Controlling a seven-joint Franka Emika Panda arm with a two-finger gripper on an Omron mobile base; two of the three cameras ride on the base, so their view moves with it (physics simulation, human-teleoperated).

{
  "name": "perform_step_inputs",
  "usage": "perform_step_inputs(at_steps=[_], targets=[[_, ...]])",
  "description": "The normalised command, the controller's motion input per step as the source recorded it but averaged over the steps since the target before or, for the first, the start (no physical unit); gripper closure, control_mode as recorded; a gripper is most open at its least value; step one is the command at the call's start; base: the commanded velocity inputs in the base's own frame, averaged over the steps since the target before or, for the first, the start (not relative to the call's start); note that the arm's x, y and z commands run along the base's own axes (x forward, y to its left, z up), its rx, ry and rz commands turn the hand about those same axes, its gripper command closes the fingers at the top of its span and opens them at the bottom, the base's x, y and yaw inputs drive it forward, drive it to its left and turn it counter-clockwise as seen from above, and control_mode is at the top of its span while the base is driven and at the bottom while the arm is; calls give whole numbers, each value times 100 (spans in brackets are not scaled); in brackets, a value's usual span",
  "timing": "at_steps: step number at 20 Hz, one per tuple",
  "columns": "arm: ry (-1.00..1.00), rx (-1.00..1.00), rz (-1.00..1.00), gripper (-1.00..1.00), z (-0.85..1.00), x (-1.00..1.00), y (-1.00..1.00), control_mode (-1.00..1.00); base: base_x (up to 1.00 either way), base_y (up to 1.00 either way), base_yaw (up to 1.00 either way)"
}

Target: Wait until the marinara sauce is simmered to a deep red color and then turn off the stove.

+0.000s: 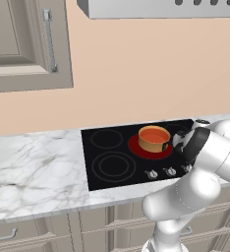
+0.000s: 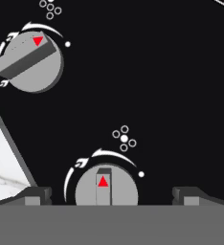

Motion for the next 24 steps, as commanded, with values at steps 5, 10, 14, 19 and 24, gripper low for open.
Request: perform_step_inputs(at_steps=[5, 10, 14, 19, 24], targets=[[0, 0, 0, -100, 0, 0, 0, -100, 0, 0, 0], [0, 0, 0, 100, 0, 0, 0, -100, 0, 0, 0], [0, 0, 0, 100, 0, 0, 0, -100, 0, 0, 0], [0, 0, 0, 100, -5, -1, 0, -100, 0, 0, 0], [0, 0, -6, 100, -15, -3, 0, -100, 0, 0, 0]])
